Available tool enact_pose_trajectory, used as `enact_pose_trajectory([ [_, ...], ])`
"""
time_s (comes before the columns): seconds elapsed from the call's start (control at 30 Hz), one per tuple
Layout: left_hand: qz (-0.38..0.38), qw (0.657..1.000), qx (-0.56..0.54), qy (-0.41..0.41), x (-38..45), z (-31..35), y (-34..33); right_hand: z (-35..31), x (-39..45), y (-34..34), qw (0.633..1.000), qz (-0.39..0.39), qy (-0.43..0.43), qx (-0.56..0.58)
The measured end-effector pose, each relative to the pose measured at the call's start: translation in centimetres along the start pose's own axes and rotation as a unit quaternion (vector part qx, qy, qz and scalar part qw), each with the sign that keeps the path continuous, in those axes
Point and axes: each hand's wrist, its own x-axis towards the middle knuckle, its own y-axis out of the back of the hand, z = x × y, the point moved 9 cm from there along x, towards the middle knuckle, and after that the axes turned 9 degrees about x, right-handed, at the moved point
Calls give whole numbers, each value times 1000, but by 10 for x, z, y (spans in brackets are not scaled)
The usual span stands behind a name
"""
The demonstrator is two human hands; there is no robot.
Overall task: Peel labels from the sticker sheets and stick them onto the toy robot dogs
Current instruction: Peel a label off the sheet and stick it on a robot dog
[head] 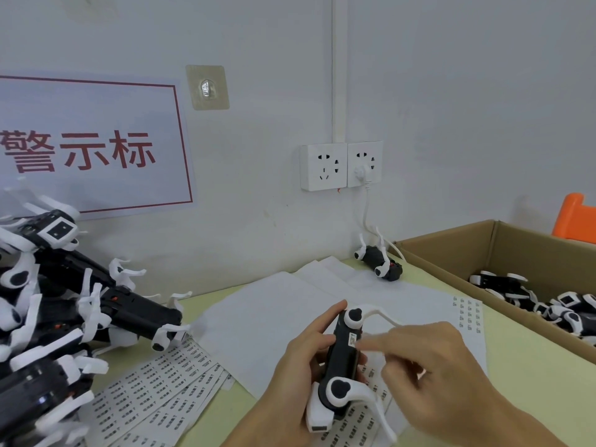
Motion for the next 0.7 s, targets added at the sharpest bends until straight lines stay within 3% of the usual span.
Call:
enact_pose_trajectory([
  [0.03, 29, 999, -18, 24, 1, 1, 2, 2, 0, 8, 999, 48, -1, -9],
  [0.13, 12, 999, -37, 20, 1, -1, 4, 13, 0, 21, 990, 128, -59, -24],
  [0.27, 0, 1000, -22, 17, 1, 5, 0, 39, -4, -1, 979, 18, -196, 52],
  [0.43, -13, 1000, -16, 9, 2, -1, 4, 53, -5, -21, 918, -37, -287, 272],
  [0.53, -19, 999, -43, 23, 2, -4, 5, 55, -3, -18, 912, -19, -298, 283],
  [0.7, 17, 987, -158, 34, 0, -3, 11, 77, -13, -9, 876, 91, -344, 324],
])
